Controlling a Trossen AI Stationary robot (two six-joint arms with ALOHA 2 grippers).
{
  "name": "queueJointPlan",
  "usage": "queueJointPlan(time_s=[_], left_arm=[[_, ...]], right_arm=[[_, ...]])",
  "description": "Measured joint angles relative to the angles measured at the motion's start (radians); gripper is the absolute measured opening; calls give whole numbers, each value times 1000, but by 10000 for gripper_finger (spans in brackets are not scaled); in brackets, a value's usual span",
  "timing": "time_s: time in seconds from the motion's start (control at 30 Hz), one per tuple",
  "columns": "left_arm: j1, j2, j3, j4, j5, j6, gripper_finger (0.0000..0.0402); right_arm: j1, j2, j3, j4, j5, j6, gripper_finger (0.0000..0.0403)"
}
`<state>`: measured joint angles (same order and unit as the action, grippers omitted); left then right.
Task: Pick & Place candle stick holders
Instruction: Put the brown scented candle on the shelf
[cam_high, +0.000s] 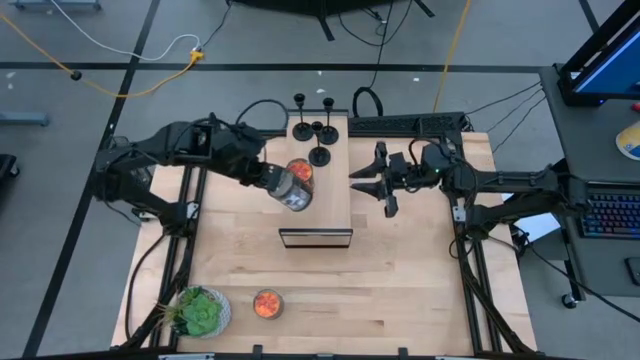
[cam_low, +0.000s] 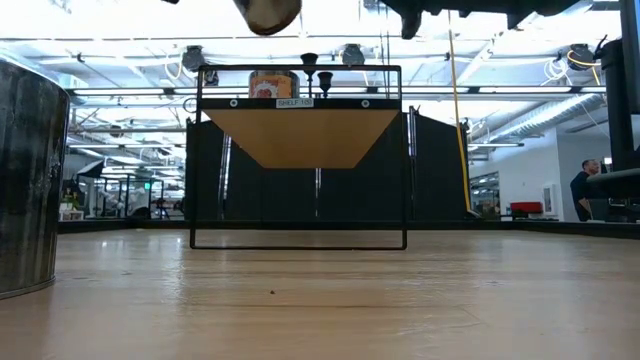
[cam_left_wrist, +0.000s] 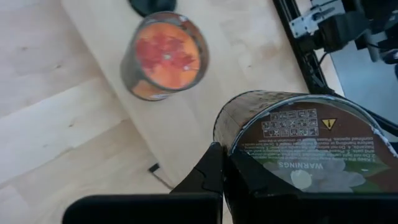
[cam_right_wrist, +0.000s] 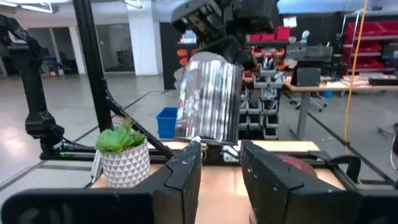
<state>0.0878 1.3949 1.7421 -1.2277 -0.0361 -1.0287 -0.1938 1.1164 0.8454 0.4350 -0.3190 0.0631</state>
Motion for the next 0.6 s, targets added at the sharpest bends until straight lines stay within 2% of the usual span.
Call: queueJointPlan(time_s=[0.13,0.37,0.6], left_arm=[[-15,52,52,3,0,7,0],[-39,133,133,3,-6,26,0],[-44,196,219,-1,-26,64,0]], right_arm=[[20,16,29,-21,1,-5,126],[58,76,118,-65,21,-70,197],[98,145,288,-374,114,-132,255]])
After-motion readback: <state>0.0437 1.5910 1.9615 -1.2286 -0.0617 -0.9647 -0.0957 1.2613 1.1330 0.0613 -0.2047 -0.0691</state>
